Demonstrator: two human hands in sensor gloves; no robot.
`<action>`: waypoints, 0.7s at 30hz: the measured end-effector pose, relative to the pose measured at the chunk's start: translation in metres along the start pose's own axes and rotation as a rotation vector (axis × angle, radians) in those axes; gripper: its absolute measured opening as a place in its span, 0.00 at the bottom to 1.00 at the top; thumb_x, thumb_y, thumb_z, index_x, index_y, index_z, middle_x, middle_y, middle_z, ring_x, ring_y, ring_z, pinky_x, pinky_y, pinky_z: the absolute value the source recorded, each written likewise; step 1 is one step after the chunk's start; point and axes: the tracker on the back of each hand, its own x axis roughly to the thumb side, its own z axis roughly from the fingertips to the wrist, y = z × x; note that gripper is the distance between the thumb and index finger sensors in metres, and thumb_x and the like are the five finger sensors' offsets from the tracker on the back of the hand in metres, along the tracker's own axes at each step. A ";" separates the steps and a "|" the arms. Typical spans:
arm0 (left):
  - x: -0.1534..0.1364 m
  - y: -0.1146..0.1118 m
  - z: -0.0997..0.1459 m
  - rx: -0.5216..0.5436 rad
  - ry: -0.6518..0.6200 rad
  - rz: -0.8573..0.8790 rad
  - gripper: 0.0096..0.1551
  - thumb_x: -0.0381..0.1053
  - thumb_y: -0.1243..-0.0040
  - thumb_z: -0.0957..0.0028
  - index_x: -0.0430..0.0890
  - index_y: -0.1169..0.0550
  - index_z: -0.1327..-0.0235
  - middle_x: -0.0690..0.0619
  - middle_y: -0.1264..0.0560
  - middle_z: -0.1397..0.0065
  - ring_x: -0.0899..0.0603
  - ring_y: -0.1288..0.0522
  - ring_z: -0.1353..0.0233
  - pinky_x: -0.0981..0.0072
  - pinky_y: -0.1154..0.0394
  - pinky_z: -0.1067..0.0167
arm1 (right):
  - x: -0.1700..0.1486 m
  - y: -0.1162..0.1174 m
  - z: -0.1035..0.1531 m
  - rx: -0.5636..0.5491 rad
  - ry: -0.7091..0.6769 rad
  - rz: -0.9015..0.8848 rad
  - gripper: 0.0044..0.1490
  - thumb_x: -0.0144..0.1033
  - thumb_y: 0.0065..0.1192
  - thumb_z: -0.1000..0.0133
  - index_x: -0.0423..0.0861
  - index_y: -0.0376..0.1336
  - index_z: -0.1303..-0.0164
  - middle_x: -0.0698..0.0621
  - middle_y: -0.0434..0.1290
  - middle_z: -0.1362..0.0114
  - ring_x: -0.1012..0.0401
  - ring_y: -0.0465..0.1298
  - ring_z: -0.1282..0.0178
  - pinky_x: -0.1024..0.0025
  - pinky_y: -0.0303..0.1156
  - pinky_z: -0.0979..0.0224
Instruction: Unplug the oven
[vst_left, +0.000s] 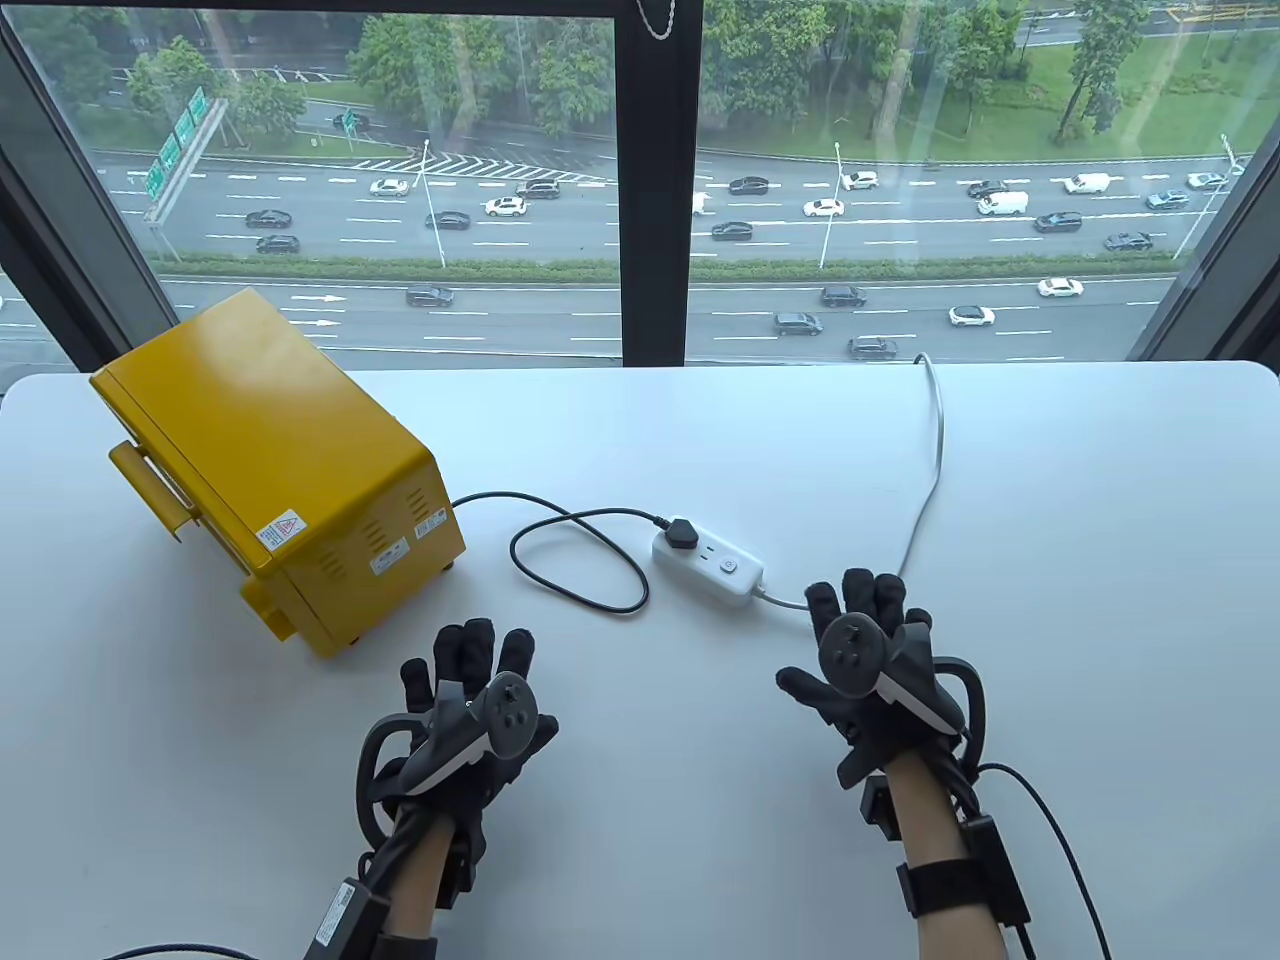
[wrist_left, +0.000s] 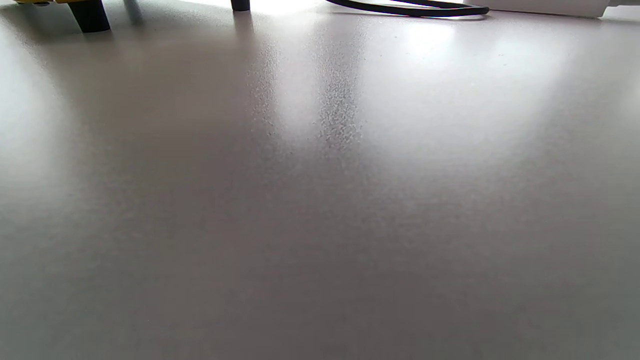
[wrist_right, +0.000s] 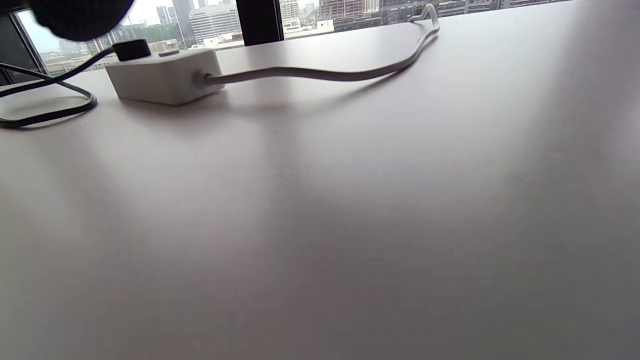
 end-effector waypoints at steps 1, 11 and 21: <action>0.000 0.000 0.000 -0.001 0.000 -0.001 0.48 0.71 0.76 0.48 0.60 0.76 0.25 0.48 0.82 0.19 0.36 0.81 0.17 0.33 0.72 0.22 | 0.006 -0.004 -0.006 0.004 0.002 0.001 0.59 0.68 0.49 0.45 0.59 0.24 0.19 0.46 0.18 0.12 0.46 0.20 0.15 0.39 0.28 0.12; -0.002 0.003 0.000 0.008 0.005 -0.014 0.48 0.71 0.75 0.48 0.60 0.76 0.25 0.49 0.82 0.19 0.36 0.80 0.17 0.33 0.72 0.21 | 0.061 -0.020 -0.073 0.075 0.019 -0.043 0.63 0.67 0.56 0.47 0.57 0.25 0.19 0.44 0.22 0.11 0.44 0.33 0.11 0.40 0.40 0.10; -0.002 0.003 -0.003 -0.005 0.003 -0.027 0.48 0.71 0.75 0.48 0.60 0.76 0.25 0.49 0.82 0.19 0.36 0.80 0.17 0.34 0.72 0.21 | 0.078 0.002 -0.121 0.156 0.108 0.007 0.64 0.62 0.62 0.48 0.54 0.29 0.17 0.43 0.35 0.10 0.46 0.50 0.14 0.48 0.55 0.13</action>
